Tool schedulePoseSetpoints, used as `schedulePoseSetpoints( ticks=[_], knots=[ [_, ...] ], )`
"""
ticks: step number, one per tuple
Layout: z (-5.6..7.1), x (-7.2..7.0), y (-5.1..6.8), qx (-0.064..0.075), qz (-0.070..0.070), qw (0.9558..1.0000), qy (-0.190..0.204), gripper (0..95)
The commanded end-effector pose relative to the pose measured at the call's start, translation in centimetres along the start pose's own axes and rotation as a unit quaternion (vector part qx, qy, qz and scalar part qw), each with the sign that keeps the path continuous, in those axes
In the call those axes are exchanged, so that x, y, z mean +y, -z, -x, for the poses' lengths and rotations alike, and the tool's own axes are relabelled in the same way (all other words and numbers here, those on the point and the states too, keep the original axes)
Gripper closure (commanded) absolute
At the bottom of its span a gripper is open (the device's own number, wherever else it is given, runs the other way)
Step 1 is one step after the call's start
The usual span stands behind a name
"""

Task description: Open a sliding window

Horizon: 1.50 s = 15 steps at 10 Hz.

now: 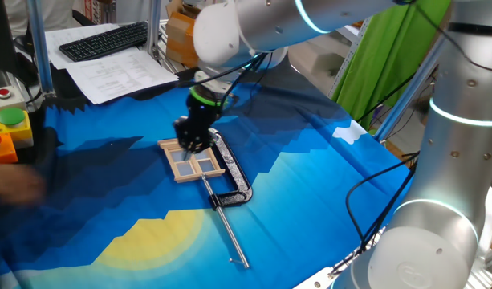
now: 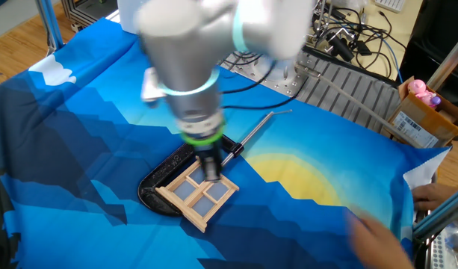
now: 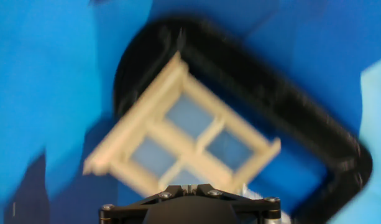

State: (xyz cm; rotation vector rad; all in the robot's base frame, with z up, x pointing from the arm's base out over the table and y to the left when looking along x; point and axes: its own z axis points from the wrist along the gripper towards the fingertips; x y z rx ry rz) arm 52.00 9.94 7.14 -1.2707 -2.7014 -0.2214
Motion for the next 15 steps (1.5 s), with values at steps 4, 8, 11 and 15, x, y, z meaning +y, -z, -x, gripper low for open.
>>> schedulePoseSetpoints(
  ticks=[4, 8, 11, 15],
  knots=[
    [1.1, 1.6, -0.4, -0.005, -0.027, 0.9945, 0.101, 95.0],
    [2.0, 1.9, -1.2, -0.019, -0.038, 0.9923, 0.116, 95.0],
    [3.1, 1.8, -1.6, -0.018, -0.047, 0.9884, 0.143, 95.0],
    [4.3, 1.5, -2.7, -0.023, -0.051, 0.9871, 0.150, 95.0]
  ],
)
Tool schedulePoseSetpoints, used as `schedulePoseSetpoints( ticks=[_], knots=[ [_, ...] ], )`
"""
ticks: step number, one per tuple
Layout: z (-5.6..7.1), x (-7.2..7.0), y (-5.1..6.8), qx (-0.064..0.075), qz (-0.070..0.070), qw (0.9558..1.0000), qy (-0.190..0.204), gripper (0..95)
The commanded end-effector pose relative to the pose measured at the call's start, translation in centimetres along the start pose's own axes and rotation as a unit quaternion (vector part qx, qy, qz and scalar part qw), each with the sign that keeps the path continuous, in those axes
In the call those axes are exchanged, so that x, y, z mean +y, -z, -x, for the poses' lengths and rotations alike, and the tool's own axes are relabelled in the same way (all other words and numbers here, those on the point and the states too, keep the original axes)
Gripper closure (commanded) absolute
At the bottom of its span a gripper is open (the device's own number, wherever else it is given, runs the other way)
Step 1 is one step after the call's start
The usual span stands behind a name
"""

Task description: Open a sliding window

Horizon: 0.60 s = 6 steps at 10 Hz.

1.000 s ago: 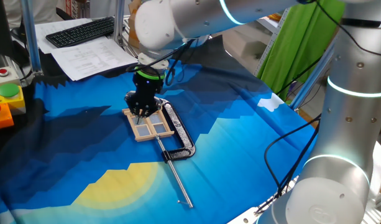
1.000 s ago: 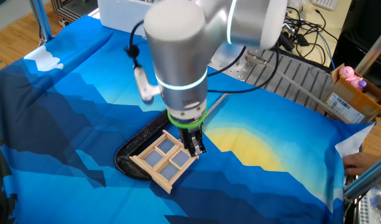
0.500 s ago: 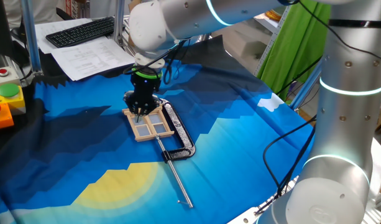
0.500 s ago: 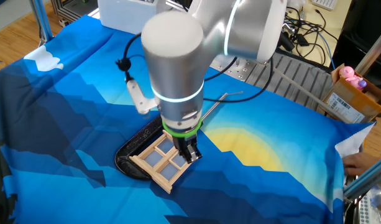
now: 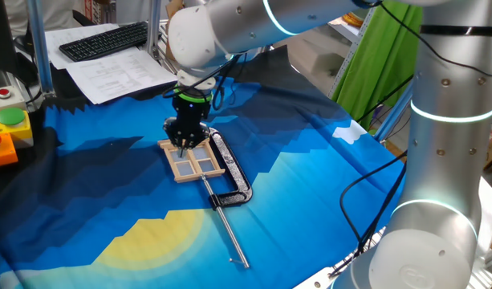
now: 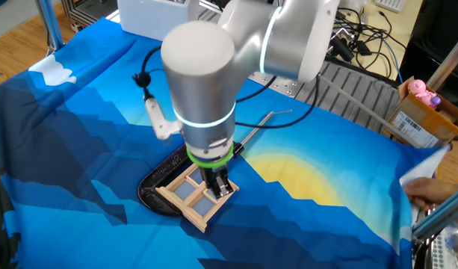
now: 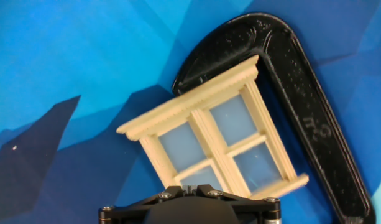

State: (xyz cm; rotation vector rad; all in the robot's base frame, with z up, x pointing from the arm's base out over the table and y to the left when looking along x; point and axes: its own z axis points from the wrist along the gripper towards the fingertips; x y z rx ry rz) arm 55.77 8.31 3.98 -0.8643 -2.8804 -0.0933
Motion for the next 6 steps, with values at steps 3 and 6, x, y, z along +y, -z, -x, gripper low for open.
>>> schedulePoseSetpoints(
  ticks=[3, 6],
  knots=[
    [0.03, -0.02, -0.81, -0.007, -0.013, 0.9997, 0.021, 95.0],
    [0.07, 0.01, -1.01, -0.018, -0.031, 0.9980, 0.053, 95.0]
  ],
)
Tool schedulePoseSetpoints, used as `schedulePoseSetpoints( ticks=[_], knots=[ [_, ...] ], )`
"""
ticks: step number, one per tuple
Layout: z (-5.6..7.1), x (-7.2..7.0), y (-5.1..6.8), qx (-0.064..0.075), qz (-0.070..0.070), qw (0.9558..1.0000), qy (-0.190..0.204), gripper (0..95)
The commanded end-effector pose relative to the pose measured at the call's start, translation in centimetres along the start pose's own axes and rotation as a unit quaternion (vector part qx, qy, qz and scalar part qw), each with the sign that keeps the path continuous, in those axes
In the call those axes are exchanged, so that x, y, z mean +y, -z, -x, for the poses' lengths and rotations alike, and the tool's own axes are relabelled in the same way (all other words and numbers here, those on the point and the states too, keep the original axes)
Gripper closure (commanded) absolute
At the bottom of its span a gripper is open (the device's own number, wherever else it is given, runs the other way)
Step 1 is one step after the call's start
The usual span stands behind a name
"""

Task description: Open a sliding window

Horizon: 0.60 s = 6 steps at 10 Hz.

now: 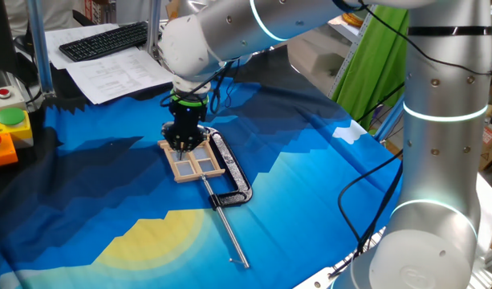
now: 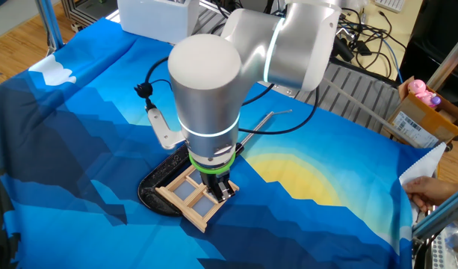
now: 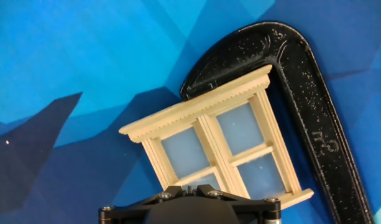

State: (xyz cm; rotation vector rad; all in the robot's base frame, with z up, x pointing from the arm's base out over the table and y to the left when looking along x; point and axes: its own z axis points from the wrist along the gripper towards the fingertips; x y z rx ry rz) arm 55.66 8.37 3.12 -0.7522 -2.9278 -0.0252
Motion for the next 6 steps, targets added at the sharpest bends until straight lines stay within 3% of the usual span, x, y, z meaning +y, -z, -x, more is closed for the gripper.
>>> schedulePoseSetpoints(
  ticks=[1, 4, 6],
  knots=[
    [0.11, 0.07, -0.31, -0.006, -0.008, 0.9998, 0.014, 95.0],
    [0.14, 0.13, -0.77, -0.009, -0.019, 0.9996, 0.021, 95.0],
    [0.09, -0.12, -1.18, -0.008, -0.019, 0.9998, -0.006, 95.0]
  ],
)
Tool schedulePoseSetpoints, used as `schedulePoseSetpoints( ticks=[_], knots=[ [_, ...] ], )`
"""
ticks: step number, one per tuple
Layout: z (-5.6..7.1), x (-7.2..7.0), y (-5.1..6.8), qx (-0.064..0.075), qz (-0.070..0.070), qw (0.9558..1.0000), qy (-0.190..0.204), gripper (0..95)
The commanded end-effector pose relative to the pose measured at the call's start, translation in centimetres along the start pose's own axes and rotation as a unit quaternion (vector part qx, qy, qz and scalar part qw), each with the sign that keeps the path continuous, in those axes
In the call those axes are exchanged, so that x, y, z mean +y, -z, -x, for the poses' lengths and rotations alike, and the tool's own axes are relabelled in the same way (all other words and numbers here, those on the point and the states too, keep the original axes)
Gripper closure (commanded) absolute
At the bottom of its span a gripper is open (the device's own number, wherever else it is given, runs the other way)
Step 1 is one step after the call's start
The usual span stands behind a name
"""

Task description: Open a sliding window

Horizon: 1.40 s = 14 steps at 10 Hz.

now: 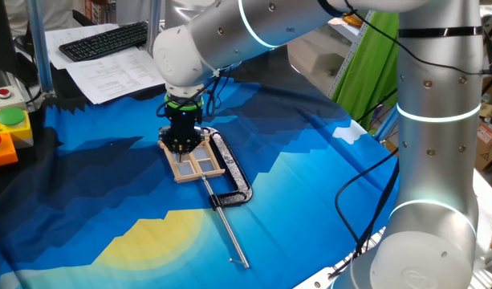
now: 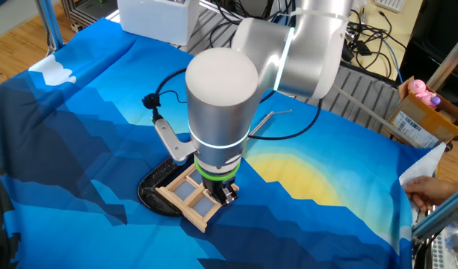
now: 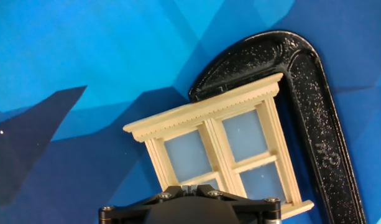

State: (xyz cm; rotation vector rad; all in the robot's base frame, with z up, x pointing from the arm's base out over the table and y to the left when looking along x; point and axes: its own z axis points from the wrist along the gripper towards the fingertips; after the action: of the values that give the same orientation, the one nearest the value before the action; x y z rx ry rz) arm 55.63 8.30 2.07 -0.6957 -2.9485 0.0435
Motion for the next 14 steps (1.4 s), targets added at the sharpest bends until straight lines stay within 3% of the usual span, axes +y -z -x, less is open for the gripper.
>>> schedulePoseSetpoints(
  ticks=[1, 3, 5, 6, 9, 12, 14],
  knots=[
    [-0.19, -0.18, -0.38, 0.003, 0.008, 0.9984, -0.057, 95.0],
    [-0.42, -0.24, -0.56, 0.004, 0.008, 0.9958, -0.091, 95.0],
    [-0.29, -0.40, -0.70, 0.015, 0.015, 0.9833, -0.181, 95.0],
    [-0.25, -0.45, -0.74, 0.017, 0.021, 0.9738, -0.226, 95.0],
    [-0.23, -0.45, -0.72, 0.026, 0.034, 0.9532, -0.299, 95.0],
    [-0.09, -0.44, -0.64, 0.029, 0.039, 0.9420, -0.332, 95.0],
    [0.00, -0.43, -0.58, 0.030, 0.041, 0.9404, -0.336, 95.0]
  ],
)
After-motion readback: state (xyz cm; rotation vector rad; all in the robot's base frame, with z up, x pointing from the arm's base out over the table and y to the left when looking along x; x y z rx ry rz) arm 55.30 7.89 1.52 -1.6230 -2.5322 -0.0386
